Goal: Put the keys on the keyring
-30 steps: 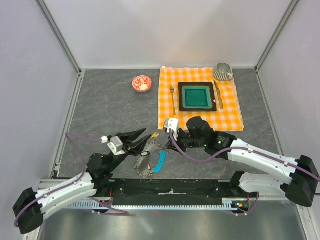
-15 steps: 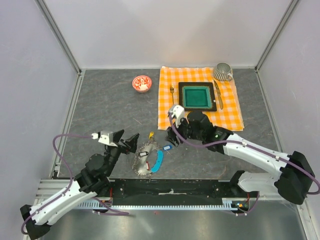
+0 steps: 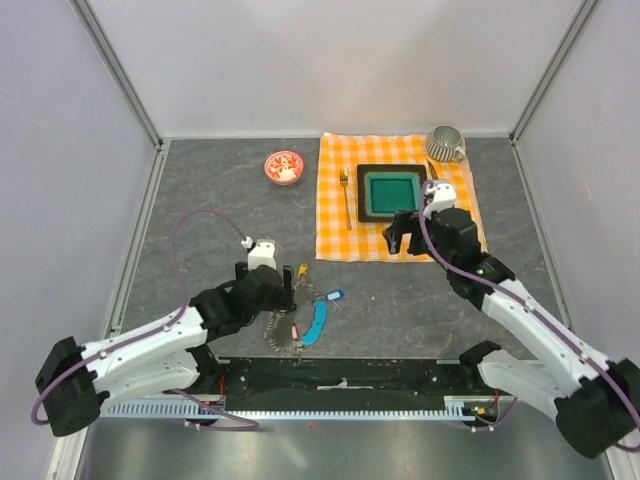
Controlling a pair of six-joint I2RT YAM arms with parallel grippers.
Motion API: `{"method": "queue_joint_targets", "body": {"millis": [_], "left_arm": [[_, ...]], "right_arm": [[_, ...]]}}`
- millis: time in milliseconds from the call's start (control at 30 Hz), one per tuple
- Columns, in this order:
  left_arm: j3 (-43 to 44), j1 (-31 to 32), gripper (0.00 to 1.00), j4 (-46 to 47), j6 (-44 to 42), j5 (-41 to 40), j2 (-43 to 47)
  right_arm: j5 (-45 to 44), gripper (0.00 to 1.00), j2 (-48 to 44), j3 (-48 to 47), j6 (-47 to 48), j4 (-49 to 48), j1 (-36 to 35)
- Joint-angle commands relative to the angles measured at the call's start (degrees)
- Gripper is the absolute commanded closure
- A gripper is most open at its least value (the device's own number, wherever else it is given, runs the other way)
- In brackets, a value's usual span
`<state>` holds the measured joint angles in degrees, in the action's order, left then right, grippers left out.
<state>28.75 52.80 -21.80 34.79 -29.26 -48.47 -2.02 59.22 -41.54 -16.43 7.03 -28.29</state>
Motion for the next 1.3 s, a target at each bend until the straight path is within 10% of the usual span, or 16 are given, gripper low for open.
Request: {"method": "queue_joint_targets", "body": {"millis": [0, 400, 567, 667, 900, 1267], "left_arm": [[2.10, -0.15, 0.14, -4.92, 9.59, 5.26, -6.72], [1.04, -3.13, 0.49, 3.25, 9.78, 4.48, -20.95], [1.04, -12.61, 0.92, 8.96, 5.04, 4.37, -24.39], [1.74, -19.03, 0.98, 14.74, 1.70, 5.17, -25.62], [7.72, -28.09, 0.90, 17.41, -0.69, 3.68, -29.93], [15.89, -30.56, 0.18, 3.00, -1.82, 3.67, -8.16]], "right_arm": [[-7.64, 0.03, -7.97, 1.99, -0.71, 3.34, 0.87], [-10.46, 0.03, -17.65, 4.80, 0.43, 6.42, 0.87], [-11.95, 0.03, -18.97, 3.84, 1.13, 7.21, 0.87], [-12.39, 0.03, -18.88, 3.31, 1.22, 7.39, 0.96], [-14.49, 0.02, -19.06, 1.64, 1.31, 9.14, 0.87], [-28.20, 0.02, -22.21, -2.67, 0.87, 18.98, 0.96]]}}
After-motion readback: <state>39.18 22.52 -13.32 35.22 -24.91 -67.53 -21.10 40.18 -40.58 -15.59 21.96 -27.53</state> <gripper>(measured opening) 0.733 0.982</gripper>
